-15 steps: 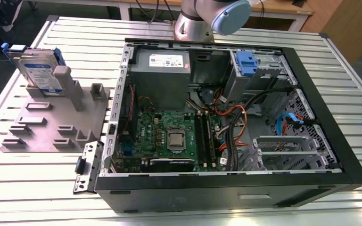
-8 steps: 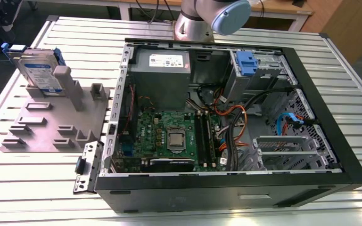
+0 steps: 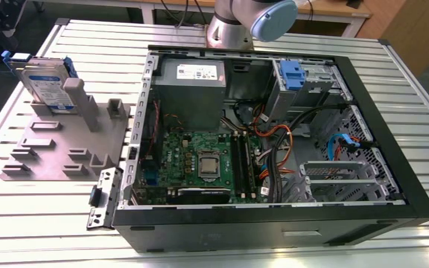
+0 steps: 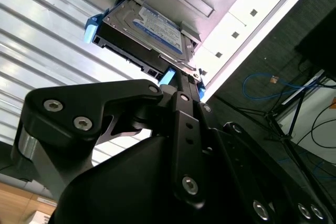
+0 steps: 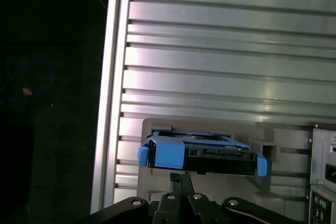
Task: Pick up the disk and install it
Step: 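Pick up the disk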
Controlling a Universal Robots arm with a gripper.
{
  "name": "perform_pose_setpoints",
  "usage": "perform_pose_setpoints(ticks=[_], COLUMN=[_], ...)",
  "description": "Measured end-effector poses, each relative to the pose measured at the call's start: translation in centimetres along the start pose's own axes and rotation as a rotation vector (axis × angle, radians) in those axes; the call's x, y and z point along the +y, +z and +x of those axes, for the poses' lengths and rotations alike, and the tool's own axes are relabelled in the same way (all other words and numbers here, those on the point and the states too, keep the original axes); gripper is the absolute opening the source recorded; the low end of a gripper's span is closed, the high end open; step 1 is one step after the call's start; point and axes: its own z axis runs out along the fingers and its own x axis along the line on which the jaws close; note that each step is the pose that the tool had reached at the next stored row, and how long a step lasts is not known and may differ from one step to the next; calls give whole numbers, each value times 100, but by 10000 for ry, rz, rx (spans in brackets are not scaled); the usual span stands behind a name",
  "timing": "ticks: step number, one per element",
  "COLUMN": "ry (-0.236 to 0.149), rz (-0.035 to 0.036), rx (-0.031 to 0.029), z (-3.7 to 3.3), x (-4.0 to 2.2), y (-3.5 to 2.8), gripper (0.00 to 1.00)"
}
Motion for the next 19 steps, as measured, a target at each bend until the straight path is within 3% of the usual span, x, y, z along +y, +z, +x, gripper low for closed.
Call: perform_pose_setpoints(ticks=[19], ry=[-310], rz=[1], rx=[13], z=[0], x=[0], y=[0], gripper=[11])
